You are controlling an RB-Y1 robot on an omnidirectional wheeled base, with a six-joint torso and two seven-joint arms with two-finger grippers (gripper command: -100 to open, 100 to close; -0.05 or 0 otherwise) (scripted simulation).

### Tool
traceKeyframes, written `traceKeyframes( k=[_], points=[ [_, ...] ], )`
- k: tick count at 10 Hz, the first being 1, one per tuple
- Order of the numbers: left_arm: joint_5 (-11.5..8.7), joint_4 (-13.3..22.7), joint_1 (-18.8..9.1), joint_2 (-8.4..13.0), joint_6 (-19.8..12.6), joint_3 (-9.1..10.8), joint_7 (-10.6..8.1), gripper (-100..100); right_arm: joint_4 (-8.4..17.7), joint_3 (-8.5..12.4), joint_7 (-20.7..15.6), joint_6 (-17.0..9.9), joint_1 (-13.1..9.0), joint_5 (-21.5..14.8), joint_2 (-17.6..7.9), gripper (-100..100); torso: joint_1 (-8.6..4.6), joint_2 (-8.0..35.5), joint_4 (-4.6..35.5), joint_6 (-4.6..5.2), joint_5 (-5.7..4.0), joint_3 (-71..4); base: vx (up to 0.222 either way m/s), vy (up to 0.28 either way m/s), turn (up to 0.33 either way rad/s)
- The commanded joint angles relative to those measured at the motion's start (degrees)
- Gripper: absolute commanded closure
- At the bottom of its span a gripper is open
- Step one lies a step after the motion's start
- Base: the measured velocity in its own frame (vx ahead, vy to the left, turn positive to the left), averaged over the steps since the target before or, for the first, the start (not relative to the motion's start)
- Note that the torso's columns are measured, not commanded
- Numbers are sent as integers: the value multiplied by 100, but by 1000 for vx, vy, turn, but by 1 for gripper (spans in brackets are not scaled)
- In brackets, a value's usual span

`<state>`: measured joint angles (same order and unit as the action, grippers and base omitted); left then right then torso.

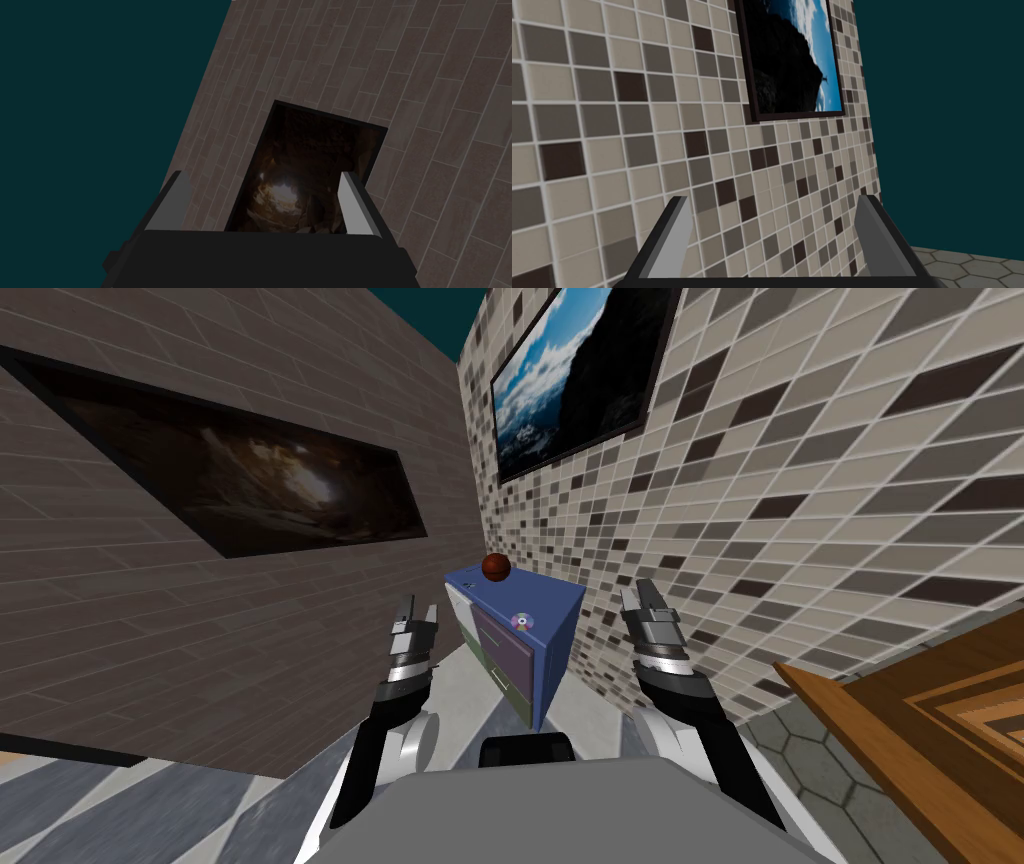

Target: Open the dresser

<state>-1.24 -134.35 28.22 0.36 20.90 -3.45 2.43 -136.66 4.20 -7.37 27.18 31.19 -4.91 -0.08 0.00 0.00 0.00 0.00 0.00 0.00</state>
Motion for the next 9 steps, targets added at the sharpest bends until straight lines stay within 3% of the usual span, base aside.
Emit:
traceKeyframes(
  k=[1, 9],
  points=[
    [0, 0, 0, 0, 0, 0, 0, 0, 0, 0, 0, 0, 0, 0, 0, 0, 0, 232, 235, 0, 0, -467, 0, 0, 0],
    [0, -2, 0, 0, 1, 0, 0, 0, -2, 0, 0, 1, 0, 0, 0, 0, 0, 3539, 3537, 0, 0, -7073, 0, 0, 0]
  ],
)
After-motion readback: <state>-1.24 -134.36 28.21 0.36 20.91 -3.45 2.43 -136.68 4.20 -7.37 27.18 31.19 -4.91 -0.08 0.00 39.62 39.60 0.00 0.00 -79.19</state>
